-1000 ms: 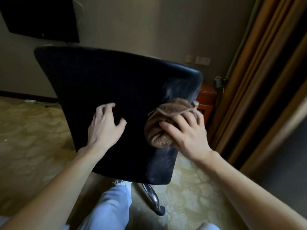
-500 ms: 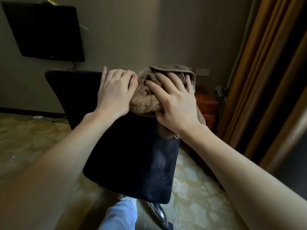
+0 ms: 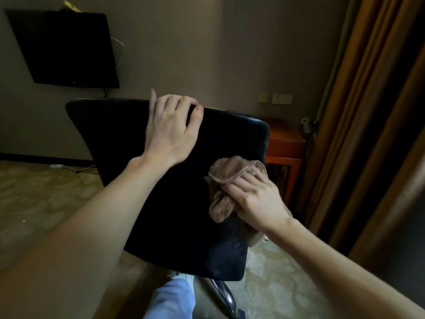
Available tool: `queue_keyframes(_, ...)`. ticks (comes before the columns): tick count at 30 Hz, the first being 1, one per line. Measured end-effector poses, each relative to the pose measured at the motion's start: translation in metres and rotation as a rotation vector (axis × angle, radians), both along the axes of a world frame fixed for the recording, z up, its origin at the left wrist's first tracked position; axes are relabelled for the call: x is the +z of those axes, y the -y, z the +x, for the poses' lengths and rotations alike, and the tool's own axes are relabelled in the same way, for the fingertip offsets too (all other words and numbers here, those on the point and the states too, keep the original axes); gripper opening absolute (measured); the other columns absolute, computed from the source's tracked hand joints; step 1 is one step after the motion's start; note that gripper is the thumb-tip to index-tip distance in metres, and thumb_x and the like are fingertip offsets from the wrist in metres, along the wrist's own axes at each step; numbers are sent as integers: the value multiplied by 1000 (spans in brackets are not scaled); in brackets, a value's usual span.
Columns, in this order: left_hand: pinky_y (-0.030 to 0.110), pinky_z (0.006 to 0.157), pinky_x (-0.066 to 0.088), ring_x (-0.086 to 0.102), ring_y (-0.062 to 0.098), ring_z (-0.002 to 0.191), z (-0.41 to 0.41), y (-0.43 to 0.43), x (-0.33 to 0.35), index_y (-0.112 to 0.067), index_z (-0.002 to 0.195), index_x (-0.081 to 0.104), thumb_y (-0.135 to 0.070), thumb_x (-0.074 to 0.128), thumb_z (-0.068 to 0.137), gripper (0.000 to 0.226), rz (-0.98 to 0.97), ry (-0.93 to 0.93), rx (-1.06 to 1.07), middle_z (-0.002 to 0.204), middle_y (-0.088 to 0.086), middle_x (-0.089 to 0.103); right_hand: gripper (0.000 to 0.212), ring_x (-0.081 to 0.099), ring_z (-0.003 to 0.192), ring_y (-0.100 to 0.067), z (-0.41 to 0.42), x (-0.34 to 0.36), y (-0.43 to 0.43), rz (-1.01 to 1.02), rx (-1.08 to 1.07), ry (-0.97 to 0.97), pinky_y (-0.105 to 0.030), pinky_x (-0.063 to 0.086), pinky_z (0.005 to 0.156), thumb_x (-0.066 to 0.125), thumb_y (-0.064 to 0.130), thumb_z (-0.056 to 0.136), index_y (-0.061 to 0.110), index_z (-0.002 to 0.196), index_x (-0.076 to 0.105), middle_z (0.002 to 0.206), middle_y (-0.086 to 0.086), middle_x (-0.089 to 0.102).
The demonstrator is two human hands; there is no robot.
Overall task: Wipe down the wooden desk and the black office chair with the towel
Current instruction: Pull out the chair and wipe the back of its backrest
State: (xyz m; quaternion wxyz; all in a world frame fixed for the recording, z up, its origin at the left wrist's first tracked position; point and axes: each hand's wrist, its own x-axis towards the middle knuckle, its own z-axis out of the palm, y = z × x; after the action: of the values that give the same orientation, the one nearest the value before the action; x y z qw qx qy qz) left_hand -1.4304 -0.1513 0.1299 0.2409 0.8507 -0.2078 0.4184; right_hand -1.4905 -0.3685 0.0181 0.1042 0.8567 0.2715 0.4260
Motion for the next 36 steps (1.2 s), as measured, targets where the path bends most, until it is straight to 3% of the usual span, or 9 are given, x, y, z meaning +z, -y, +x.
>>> queue_keyframes(3,51,127,2,44,28,131,-2,2,-7,-15,122,62,-46,33,103,47,20,22,42,122,7,61,25,64,115,-33,-17,45,-4,137,136,270,-49,43,108,63,16,92,18,115,74,122,-5,71)
queue_keyframes(7,53,127,3,45,32,132,-1,4,-9,-12,125,61,-51,28,101,57,49,28,99,123,12,59,29,59,111,-34,-15,95,-12,180,79,484,-52,32,114,59,22,95,24,121,72,117,-4,70)
queue_keyframes(12,48,127,-1,45,25,132,5,6,-8,-15,118,66,-39,31,105,45,-85,49,14,120,6,63,52,57,124,-41,11,73,-14,152,-71,251,-65,27,115,64,24,81,20,133,67,132,-12,65)
queue_keyframes(17,31,124,-11,40,8,129,12,9,-5,-17,106,70,-37,20,108,54,-285,-30,-96,107,-6,59,44,59,111,-37,31,29,-18,242,2,206,-61,35,112,61,19,73,17,116,72,110,-13,71)
queue_keyframes(20,20,116,-16,31,-4,125,11,9,-4,-21,103,71,-41,15,107,60,-337,-77,-156,107,-9,56,52,59,122,-34,32,-20,-11,109,43,38,-58,28,119,65,17,66,11,117,74,117,-12,73)
queue_keyframes(25,21,119,-16,36,4,134,6,2,-4,-22,114,71,-41,16,107,59,-231,-86,-223,112,-9,60,58,55,133,-30,24,-71,-5,145,93,-277,-54,24,123,54,15,67,16,122,73,122,-2,72)
queue_keyframes(28,29,124,-11,41,10,136,1,1,-4,-20,123,70,-40,20,107,56,-160,-59,-230,120,-7,63,53,59,126,-27,16,-60,2,210,99,-308,-41,27,123,58,16,63,17,113,75,117,-4,73)
queue_keyframes(33,31,123,-11,43,16,136,-8,6,-8,-16,125,70,-35,28,107,50,-168,2,-231,127,-1,65,37,67,103,-35,-10,2,11,328,99,23,-42,42,105,67,9,66,8,102,75,102,-11,71)
queue_keyframes(36,34,124,-10,43,18,137,-8,6,-8,-15,126,69,-35,30,106,48,-152,16,-218,128,0,65,31,61,107,-35,-21,58,4,323,136,316,-48,37,105,66,12,79,13,110,68,108,-14,70)
